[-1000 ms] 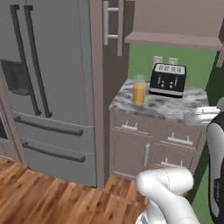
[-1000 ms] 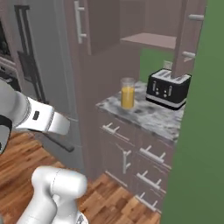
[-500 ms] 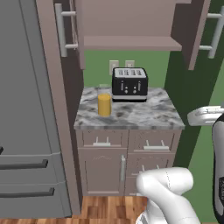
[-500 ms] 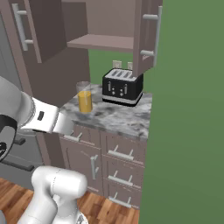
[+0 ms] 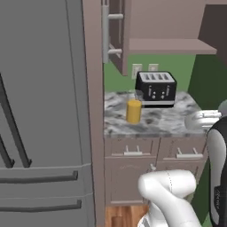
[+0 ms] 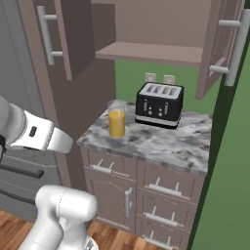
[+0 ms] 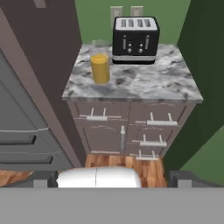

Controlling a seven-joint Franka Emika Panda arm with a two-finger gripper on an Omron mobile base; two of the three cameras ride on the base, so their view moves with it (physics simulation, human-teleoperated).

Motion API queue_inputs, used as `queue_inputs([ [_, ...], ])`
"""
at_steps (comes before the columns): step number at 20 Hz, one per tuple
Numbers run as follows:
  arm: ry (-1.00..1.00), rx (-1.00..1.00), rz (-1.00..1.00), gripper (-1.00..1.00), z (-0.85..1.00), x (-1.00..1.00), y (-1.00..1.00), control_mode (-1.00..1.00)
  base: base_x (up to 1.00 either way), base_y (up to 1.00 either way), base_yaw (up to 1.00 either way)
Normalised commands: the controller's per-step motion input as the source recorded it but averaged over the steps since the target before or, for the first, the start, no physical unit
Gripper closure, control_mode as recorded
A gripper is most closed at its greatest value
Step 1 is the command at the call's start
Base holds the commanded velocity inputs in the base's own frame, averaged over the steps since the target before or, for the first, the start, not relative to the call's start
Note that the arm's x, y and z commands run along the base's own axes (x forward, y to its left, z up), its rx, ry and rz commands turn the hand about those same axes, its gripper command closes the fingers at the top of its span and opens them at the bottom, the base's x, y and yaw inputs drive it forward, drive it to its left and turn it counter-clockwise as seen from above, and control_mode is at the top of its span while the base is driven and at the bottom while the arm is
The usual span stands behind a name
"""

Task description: There is a tray on the dining counter. Grab the cup, mug, and pitcher and place them on the tray. The pitcher may be placed next to the tray if it cannot fit the tray.

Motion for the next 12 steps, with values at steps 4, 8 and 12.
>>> queue_inputs([
  [4,0.00,0.00,0.00,-1.00,0.00,0.00,0.00,1.00,0.62,-0.53,0.00],
  [8,0.00,0.00,0.00,-1.00,0.00,0.00,0.00,1.00,0.72,-0.28,0.00],
  [12,0.01,0.00,0.00,-1.00,-0.10,0.23,0.08,-1.00,0.23,0.00,0.00],
])
